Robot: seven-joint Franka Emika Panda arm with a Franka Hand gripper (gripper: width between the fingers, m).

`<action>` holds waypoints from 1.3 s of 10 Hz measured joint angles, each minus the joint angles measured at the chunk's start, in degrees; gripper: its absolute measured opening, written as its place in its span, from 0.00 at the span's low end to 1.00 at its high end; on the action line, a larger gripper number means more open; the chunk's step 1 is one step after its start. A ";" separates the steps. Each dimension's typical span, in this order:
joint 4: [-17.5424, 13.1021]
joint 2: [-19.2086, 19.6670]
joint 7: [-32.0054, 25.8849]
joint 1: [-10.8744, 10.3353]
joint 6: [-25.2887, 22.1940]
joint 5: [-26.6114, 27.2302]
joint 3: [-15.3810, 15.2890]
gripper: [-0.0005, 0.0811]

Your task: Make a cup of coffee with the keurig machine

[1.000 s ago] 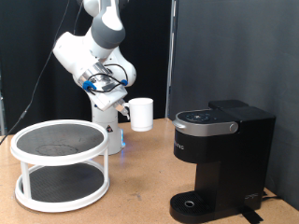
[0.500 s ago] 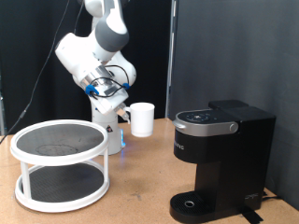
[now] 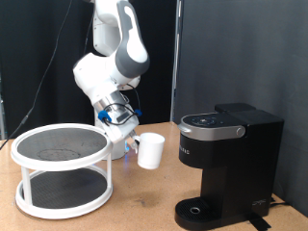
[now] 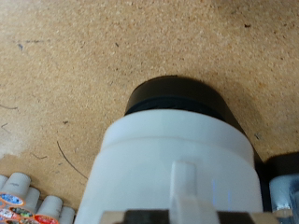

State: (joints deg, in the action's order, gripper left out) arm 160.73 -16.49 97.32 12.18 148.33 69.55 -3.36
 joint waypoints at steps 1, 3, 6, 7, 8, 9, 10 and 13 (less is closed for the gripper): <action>-0.35 2.33 -3.25 -0.52 1.59 3.28 -0.49 0.01; -1.38 6.33 -8.83 -1.16 3.46 9.09 -1.20 0.01; -2.77 10.24 -14.40 -1.26 4.98 15.19 -2.26 0.01; -3.30 11.30 -16.43 -1.33 5.63 17.73 -2.73 0.01; -3.90 12.26 -18.17 -1.44 5.89 19.97 -3.20 0.01; -4.57 13.16 -19.25 -1.53 6.04 21.88 -3.85 0.01; -5.36 14.22 -19.71 -1.75 6.50 23.45 -4.63 0.01; -8.64 17.34 -19.90 -2.71 7.66 27.96 -7.31 0.01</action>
State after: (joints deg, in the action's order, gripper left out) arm 152.09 0.85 77.42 9.47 155.99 97.51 -10.67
